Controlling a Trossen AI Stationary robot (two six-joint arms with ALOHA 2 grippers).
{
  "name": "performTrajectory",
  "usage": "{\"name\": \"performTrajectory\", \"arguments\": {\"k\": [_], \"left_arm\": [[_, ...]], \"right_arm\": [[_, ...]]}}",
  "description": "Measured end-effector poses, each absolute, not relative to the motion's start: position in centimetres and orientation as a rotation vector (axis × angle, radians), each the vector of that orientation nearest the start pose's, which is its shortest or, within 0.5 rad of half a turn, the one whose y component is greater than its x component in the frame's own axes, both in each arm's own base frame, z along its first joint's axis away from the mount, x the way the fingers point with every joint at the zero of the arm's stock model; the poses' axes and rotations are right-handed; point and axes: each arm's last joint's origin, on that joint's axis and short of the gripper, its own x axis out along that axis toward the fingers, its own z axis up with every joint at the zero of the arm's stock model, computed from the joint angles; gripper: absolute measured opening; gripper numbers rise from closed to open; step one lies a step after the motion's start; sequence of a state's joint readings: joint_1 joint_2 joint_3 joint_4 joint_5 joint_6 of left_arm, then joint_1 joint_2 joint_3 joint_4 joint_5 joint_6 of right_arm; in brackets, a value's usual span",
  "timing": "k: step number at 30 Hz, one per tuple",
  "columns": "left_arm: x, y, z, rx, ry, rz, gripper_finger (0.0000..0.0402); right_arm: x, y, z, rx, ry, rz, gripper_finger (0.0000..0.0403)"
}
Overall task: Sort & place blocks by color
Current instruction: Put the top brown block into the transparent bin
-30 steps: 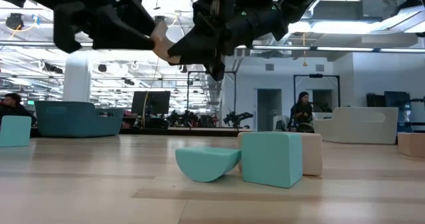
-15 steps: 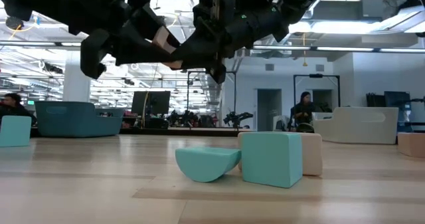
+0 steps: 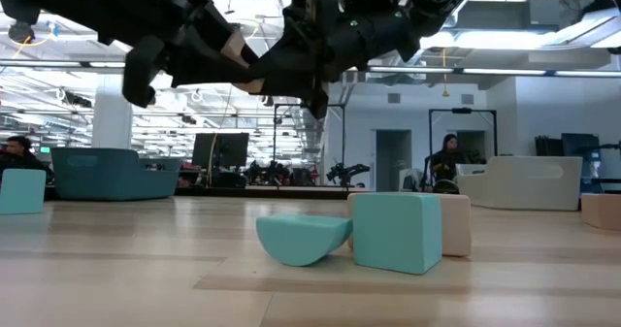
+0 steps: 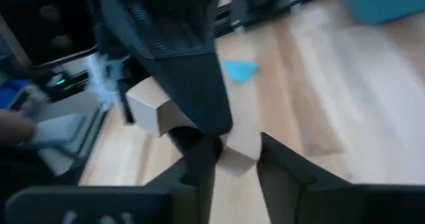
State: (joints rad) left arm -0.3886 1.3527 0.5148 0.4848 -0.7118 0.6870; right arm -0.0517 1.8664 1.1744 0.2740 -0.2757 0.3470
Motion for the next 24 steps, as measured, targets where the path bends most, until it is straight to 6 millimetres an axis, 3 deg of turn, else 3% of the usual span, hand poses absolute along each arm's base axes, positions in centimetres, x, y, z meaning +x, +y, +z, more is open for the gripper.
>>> {"name": "performTrajectory", "arguments": {"k": [6, 12, 16, 20, 24], "left_arm": [[23.7, -7.4, 19.2, 0.778, 0.433, 0.272, 0.0108], [21.6, -7.0, 20.7, 0.506, 0.423, 0.426, 0.0124], [18.5, -8.0, 21.6, 0.275, 0.502, 0.301, 0.0126], [15.5, -9.3, 24.3, -0.014, 0.65, 0.151, 0.011], [13.1, -11.9, 26.2, -0.137, 0.817, -0.13, 0.0107]], "right_arm": [[40.8, -2.2, 21.1, 0.39, 0.441, -0.007, 0.0189], [39.1, -2.8, 23.5, 0.318, 0.445, -0.247, 0.0211], [37.5, -0.5, 24.7, 0.251, 0.498, -0.369, 0.0207], [36.4, 2.5, 25.5, 0.198, 0.505, -0.412, 0.0198], [36.0, 5.1, 25.7, 0.184, 0.495, -0.384, 0.0189]]}}
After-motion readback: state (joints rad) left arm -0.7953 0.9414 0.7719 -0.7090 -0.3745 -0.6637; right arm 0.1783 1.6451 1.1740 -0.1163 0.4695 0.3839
